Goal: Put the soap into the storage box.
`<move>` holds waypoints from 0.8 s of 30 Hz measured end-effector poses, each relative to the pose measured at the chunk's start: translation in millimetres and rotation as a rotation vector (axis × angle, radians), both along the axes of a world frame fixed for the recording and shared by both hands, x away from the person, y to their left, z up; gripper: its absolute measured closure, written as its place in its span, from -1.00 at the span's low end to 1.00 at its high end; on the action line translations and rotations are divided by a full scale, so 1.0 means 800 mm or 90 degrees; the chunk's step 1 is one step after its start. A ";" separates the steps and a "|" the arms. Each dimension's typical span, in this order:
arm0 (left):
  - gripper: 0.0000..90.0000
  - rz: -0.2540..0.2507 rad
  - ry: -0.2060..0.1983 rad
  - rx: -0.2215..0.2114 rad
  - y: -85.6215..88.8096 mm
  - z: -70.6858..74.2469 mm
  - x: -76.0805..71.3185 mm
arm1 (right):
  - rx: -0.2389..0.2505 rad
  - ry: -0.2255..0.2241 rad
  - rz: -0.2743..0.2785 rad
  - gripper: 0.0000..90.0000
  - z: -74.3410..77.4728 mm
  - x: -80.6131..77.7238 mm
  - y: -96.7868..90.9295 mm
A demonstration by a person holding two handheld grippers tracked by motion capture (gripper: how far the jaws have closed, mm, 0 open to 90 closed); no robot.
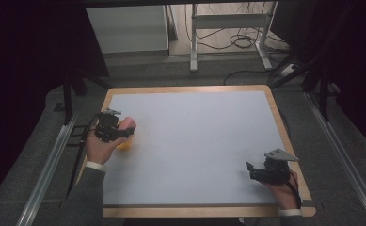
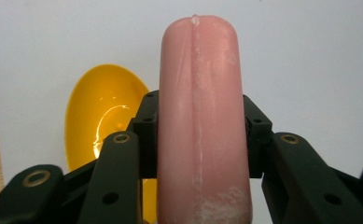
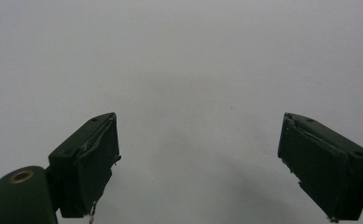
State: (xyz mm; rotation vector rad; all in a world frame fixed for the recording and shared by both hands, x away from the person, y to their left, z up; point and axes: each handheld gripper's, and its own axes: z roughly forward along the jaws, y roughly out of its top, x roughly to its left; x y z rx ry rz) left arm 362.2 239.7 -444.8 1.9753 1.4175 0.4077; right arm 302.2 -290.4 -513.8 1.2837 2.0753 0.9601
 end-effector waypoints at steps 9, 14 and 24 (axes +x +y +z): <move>0.33 0.011 0.006 0.010 0.008 -0.002 0.007 | -0.001 0.000 0.005 -0.73 0.000 0.000 0.002; 0.33 0.019 0.007 0.011 0.013 -0.004 0.011 | 0.002 -0.004 0.006 -0.73 0.001 -0.001 0.001; 0.33 0.037 0.018 0.014 0.022 -0.014 0.023 | 0.000 -0.003 0.005 -0.73 0.000 0.000 0.000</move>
